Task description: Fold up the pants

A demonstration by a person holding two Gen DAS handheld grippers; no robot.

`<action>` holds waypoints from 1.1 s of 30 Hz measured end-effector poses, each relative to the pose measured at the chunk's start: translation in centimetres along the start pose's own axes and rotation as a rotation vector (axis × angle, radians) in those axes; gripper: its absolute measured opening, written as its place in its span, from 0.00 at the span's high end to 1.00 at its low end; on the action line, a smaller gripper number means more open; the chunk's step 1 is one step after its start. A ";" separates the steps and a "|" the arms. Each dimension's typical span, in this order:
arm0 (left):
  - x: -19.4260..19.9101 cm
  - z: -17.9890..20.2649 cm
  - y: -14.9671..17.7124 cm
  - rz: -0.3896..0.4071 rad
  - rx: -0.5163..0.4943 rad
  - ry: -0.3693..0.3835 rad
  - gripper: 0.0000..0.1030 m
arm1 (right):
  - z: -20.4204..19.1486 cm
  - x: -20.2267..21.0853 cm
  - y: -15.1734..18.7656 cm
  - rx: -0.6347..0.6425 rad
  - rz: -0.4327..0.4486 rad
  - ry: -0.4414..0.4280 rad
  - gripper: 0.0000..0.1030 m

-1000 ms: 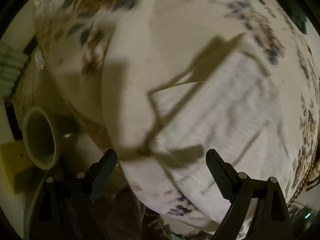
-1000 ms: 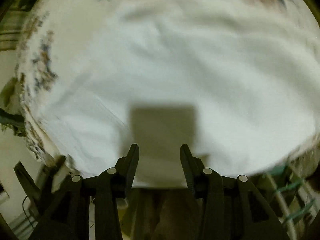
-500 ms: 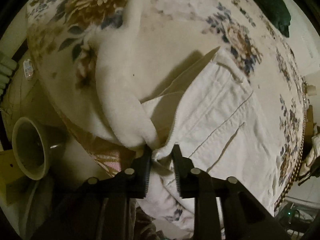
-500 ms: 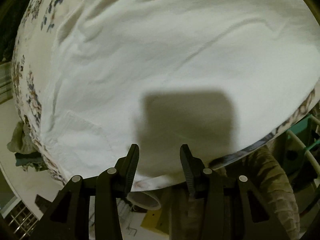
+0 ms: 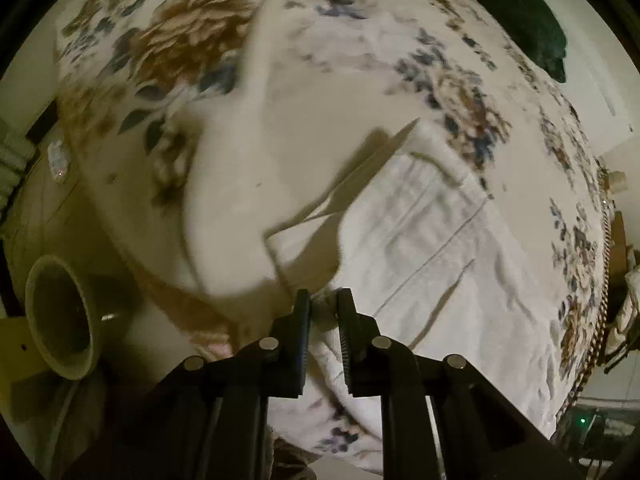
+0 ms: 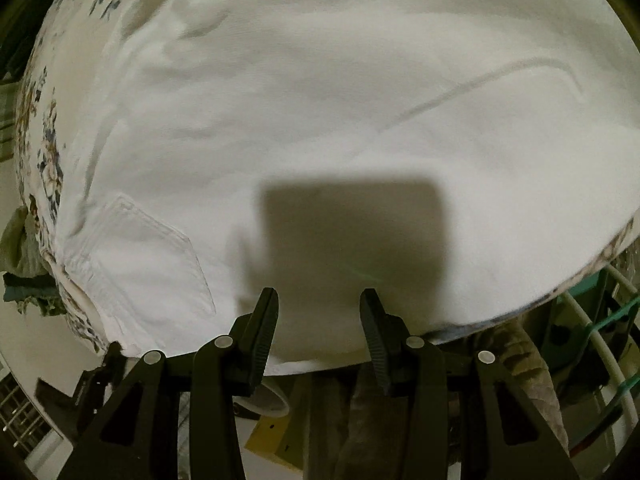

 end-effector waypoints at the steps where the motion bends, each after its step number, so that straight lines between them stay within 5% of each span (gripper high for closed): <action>1: 0.1 -0.1 -0.4 0.005 0.000 0.014 0.89 | -0.2 0.0 0.0 0.006 0.000 0.001 0.56; 12: -0.6 1.4 -3.9 0.052 -0.080 0.005 0.90 | -0.4 0.6 0.0 0.079 0.028 -0.036 0.56; 15: -1.1 0.9 -5.2 0.106 -0.113 -0.062 1.00 | -0.1 1.1 0.8 0.096 0.033 -0.039 0.56; 20: -2.0 -1.2 -5.5 -0.025 -0.042 -0.003 1.00 | 2.9 1.5 1.3 0.006 0.018 -0.070 0.48; 23: -1.3 -1.2 -3.8 -0.066 -0.053 0.014 0.89 | 5.0 2.2 1.7 -0.042 0.024 -0.066 0.48; 25: -1.3 -1.7 -2.9 -0.092 -0.010 0.034 0.62 | 6.1 2.7 1.7 -0.080 0.020 -0.087 0.48; 26: -1.6 -1.8 -2.7 -0.099 0.005 0.038 0.58 | 6.6 2.6 1.7 -0.095 0.010 -0.098 0.48; 30: -3.5 -1.8 -2.7 -0.102 0.026 0.021 0.59 | 7.6 0.9 1.6 -0.142 -0.014 -0.140 0.49; 31: -3.7 -1.7 -2.9 -0.103 0.031 0.020 0.73 | 7.9 0.8 1.5 -0.154 0.003 -0.142 0.51; 32: -3.6 -1.6 -3.0 -0.070 0.029 -0.001 0.82 | 8.2 1.0 1.3 -0.158 0.019 -0.140 0.65; 33: -3.3 -1.4 -3.2 -0.048 0.017 -0.003 0.89 | 8.3 1.2 1.3 -0.156 0.047 -0.109 0.89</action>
Point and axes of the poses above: each gripper's, at about its wrist camera, not at the fingertips, and x roughly against the way its jaws point, z to its right, y to its underside, the point moved 2 cm from there along -x, roughly the way its jaws point, and after that the axes turned 4 degrees about -z, right-handed, at the moved point
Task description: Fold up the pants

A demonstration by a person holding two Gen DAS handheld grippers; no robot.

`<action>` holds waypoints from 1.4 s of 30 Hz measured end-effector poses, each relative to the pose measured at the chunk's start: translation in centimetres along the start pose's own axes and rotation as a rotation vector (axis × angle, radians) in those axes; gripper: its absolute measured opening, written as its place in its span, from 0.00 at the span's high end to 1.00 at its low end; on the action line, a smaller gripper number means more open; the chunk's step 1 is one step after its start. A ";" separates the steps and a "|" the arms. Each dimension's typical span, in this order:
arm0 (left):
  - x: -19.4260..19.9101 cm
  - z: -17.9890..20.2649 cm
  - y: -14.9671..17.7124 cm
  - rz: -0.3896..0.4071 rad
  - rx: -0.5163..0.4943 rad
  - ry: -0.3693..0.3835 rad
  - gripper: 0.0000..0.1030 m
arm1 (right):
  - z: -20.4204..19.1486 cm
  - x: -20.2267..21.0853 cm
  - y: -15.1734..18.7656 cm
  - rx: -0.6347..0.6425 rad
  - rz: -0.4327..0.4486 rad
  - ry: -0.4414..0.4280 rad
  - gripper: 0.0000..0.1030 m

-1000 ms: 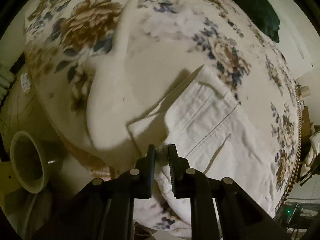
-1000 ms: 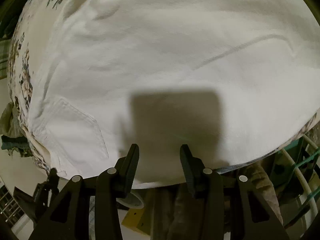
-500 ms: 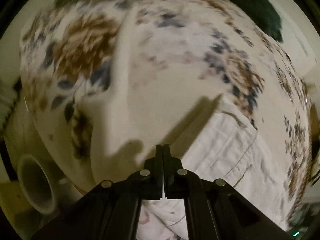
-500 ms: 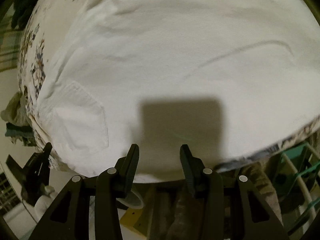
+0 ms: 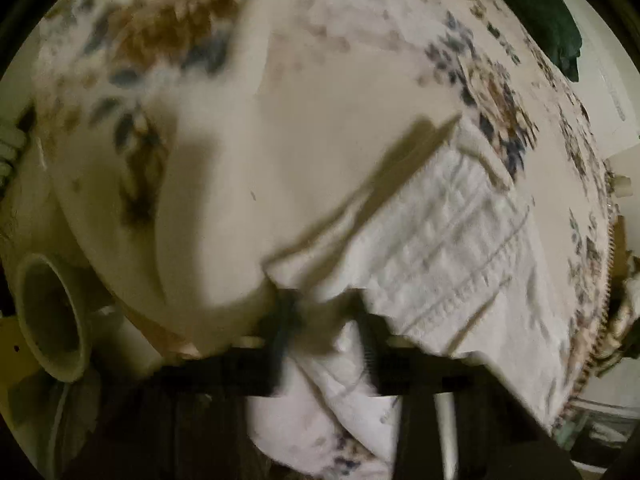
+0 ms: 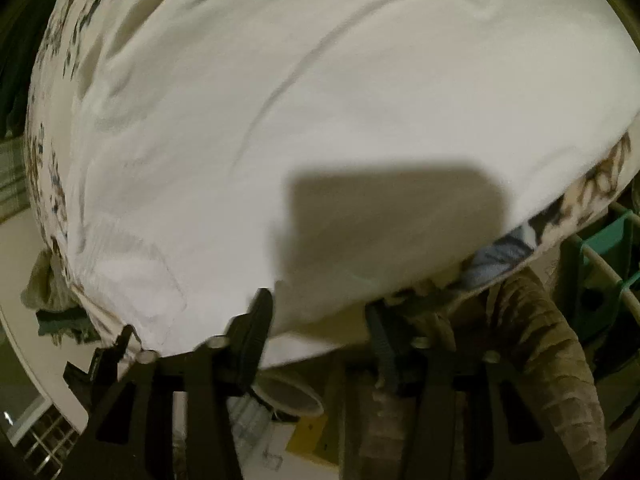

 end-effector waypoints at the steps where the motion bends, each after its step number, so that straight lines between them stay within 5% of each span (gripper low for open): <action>1: 0.3 0.1 -0.1 0.013 -0.002 0.004 0.89 | 0.2 0.3 0.2 0.004 0.029 0.004 0.94; 8: 2.2 1.6 -1.1 0.104 -0.058 0.001 0.89 | -2.2 1.2 2.0 0.105 0.093 0.005 0.97; 11: 1.5 1.1 -1.4 0.087 -0.043 -0.004 0.89 | -2.4 1.3 2.0 0.101 0.090 -0.018 0.97; 16: -0.2 0.4 -0.8 0.029 -0.033 -0.066 0.82 | -2.4 -0.5 1.4 0.156 0.033 0.077 0.95; 19: 1.0 1.8 -0.3 -0.010 -0.066 -0.172 0.74 | -3.2 -0.7 0.7 0.220 -0.014 0.094 0.69; 20: 1.6 2.9 0.0 -0.017 -0.105 -0.192 0.70 | -3.4 -0.1 0.6 0.236 -0.016 0.059 0.47; 21: 2.5 4.5 0.5 -0.014 -0.156 -0.212 0.52 | -3.5 0.6 0.5 0.247 -0.009 0.036 0.32; 22: 3.1 5.8 1.0 -0.008 -0.202 -0.217 0.26 | -3.5 1.4 0.4 0.258 -0.005 0.019 0.30; 23: 3.8 7.6 1.8 0.000 -0.261 -0.222 0.16 | -3.5 2.0 0.4 0.263 -0.002 0.008 0.30; 30: 5.4 22.7 11.7 -0.033 -0.628 -0.151 0.11 | 3.3 10.2 -0.8 0.099 0.151 -0.146 0.27; 36: 0.6 33.0 24.2 -0.196 -0.841 -0.086 0.11 | 16.9 18.3 -4.9 -0.191 0.383 -0.196 0.27; 42: -5.7 39.0 34.4 -0.296 -0.962 -0.129 0.11 | 29.3 20.7 -10.8 -0.372 0.472 -0.294 0.29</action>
Point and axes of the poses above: each gripper's, at about its wrist camera, not at the fingertips, and x roughly against the way its jaws point, z to its right, y to its underside, the point moved 2 cm from there along -x, roughly the way its jaws point, and after that the axes turned 4 degrees about -z, right-handed, at the moved point
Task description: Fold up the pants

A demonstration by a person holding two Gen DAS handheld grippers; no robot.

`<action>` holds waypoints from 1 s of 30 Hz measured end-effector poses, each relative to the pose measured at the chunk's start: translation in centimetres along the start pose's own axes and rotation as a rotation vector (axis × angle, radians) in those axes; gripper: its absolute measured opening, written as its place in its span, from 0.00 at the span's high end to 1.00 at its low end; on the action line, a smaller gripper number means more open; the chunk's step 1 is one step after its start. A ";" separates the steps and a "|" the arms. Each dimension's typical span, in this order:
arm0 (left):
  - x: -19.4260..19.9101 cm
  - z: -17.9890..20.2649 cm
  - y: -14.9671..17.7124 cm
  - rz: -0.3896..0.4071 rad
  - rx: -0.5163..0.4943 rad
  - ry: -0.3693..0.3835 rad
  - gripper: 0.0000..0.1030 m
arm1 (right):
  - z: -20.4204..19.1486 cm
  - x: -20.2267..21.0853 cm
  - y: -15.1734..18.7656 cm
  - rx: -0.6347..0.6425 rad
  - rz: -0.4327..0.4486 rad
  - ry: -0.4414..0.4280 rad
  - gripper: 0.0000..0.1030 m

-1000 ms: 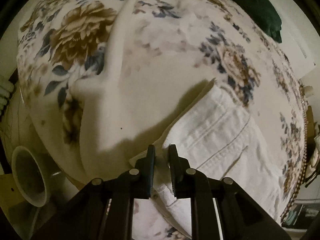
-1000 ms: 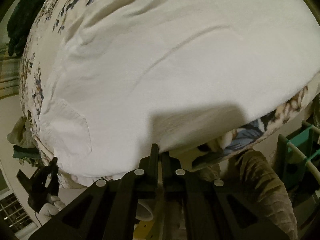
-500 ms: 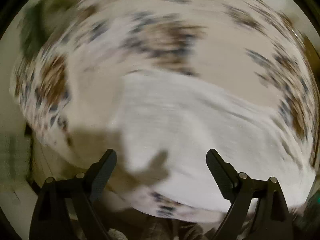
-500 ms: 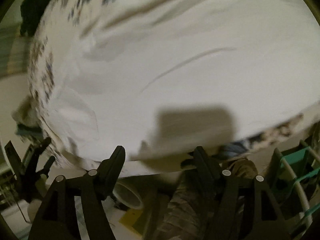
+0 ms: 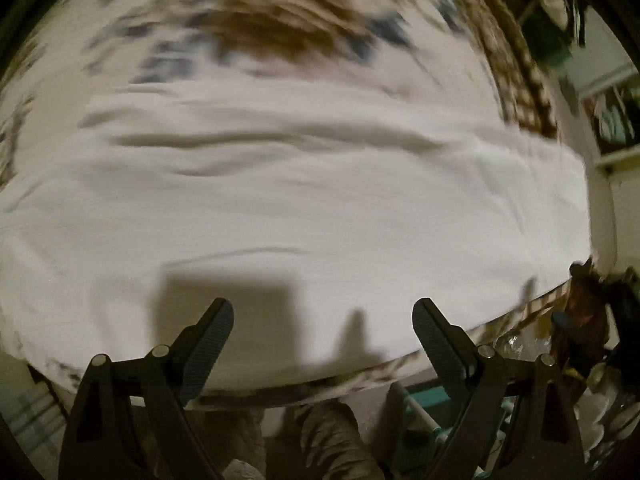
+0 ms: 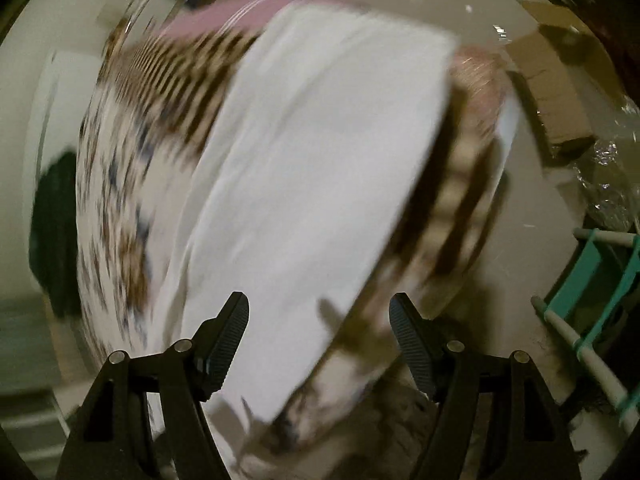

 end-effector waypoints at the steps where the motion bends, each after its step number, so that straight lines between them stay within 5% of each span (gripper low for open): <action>1: -0.8 0.7 -0.2 -0.014 -0.002 0.004 0.11 | 1.1 -0.6 -1.4 -0.016 -0.003 -0.015 0.30; 5: -5.7 2.5 -1.5 -0.118 0.005 -0.015 0.11 | 3.5 -3.7 -4.8 -0.007 -0.029 -0.040 0.45; 7: -6.5 2.5 -2.1 -0.112 0.011 -0.025 0.00 | 4.2 -4.0 -5.5 -0.016 -0.005 -0.101 0.45; 13: -7.2 3.0 -3.4 -0.107 0.022 -0.077 0.00 | 3.5 -4.4 -6.4 0.042 0.001 -0.270 0.54; 23: -7.1 3.3 -3.9 -0.078 0.078 -0.112 0.00 | 1.3 -6.4 -9.5 0.055 0.001 -0.325 0.64; 30: -7.4 3.3 -3.4 -0.078 0.090 -0.115 0.00 | -1.5 -1.8 -8.7 0.165 0.103 -0.379 0.74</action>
Point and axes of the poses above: each gripper's, at about its wrist camera, not at the fingertips, and x roughly against the way its jaws point, z to its right, y to its underside, the point moved 2 cm from there along -x, roughly the way its jaws point, and after that the axes turned 4 degrees about -z, right-handed, at the moved point
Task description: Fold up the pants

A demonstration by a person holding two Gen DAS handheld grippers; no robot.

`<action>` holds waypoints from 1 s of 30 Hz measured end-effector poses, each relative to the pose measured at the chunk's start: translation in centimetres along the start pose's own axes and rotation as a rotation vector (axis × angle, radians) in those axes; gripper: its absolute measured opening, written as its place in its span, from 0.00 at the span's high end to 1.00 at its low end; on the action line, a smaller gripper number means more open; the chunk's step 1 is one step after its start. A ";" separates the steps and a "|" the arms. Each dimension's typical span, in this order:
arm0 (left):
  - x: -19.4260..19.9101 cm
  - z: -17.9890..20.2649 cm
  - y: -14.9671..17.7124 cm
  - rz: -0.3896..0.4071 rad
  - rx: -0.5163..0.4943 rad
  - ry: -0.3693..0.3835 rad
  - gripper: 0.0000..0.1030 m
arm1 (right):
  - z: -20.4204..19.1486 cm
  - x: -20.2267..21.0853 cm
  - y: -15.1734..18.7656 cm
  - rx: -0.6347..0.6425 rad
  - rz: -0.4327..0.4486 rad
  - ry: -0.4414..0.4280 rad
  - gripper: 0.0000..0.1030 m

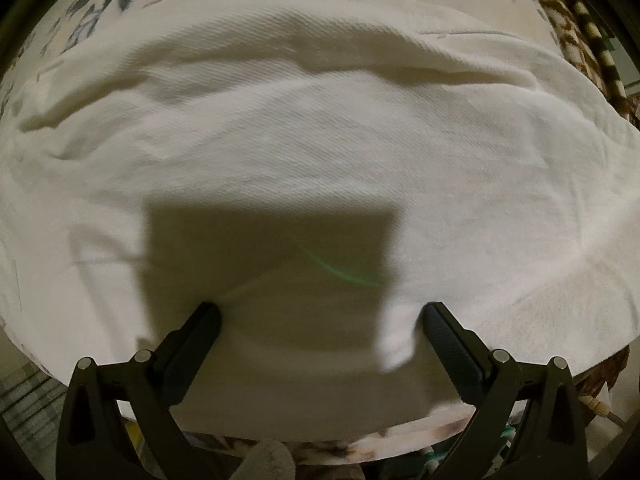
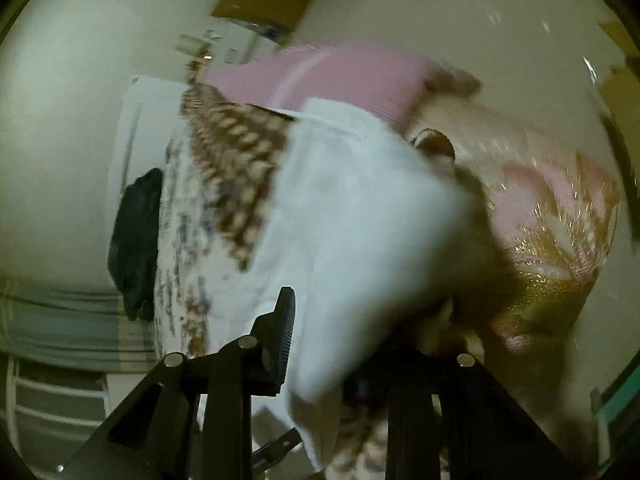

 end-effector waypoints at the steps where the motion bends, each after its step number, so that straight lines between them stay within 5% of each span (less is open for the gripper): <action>1: 0.1 0.4 0.1 -0.004 0.002 -0.001 0.00 | 0.1 0.2 -0.1 -0.011 0.001 -0.003 0.74; 7: -0.1 2.2 -2.3 -0.014 0.017 -0.007 0.00 | 3.9 -3.2 -2.9 -0.147 -0.044 0.063 0.72; 10: 0.0 2.5 -2.7 -0.018 0.015 -0.006 0.00 | 2.5 -2.5 -3.3 -0.131 -0.033 0.075 0.72; 18: 0.4 2.1 -4.5 -0.031 0.025 -0.013 0.00 | 0.7 2.7 0.6 -0.103 -0.079 0.069 0.71; 24: 0.3 3.7 -5.0 -0.030 0.028 -0.015 0.00 | 4.5 0.6 3.6 -0.125 -0.209 0.145 0.71; 30: 0.0 3.1 -4.1 -0.021 0.024 -0.013 0.00 | 3.5 1.0 1.3 -0.112 -0.022 0.034 0.74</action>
Point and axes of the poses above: each gripper's, at about its wrist camera, not at the fingertips, and x roughly against the way its jaws point, z to its right, y to its underside, the point moved 2 cm from there along -x, roughly the way its jaws point, and after that the axes turned 4 degrees about -z, right-handed, at the moved point
